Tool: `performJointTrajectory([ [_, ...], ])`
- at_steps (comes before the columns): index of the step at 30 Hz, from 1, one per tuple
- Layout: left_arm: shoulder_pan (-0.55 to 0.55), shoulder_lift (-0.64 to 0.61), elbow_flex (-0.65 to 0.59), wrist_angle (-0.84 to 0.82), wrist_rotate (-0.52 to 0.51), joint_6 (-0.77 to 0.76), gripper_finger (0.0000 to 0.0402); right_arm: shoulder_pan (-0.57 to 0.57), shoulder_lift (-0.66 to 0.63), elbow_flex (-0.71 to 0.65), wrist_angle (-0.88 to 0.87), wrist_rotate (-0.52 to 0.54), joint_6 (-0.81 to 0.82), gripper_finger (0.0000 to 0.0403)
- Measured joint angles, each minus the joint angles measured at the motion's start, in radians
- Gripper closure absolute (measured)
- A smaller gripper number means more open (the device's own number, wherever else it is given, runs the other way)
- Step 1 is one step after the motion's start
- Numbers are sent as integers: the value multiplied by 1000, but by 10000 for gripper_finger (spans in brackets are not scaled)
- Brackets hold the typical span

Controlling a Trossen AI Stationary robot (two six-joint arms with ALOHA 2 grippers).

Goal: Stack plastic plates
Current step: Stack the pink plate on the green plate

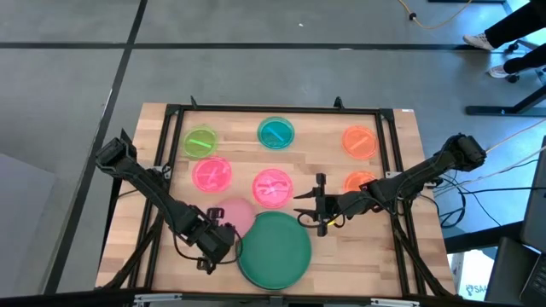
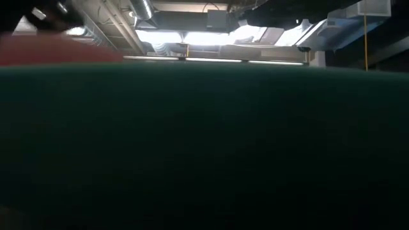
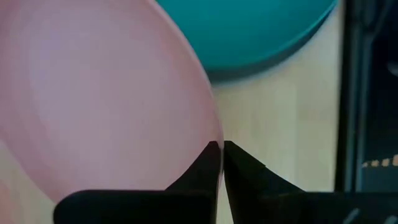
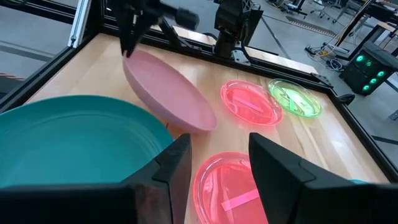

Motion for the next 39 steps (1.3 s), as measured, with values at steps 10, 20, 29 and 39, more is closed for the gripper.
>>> performJointTrajectory([
  [10, 0, 0, 106, 93, -159, 248, 391, 0, 0, 0, 0, 0, 0, 251],
  [20, 4, 56, 66, 350, -146, 516, 391, 59, -86, 54, -29, 131, -29, 251],
  [29, 46, 175, 65, 409, -39, 566, 390, 79, -85, 53, -41, 130, -26, 251],
  [39, 56, 212, 65, 418, 3, 547, 390, 79, -85, 53, -77, 128, 3, 251],
])
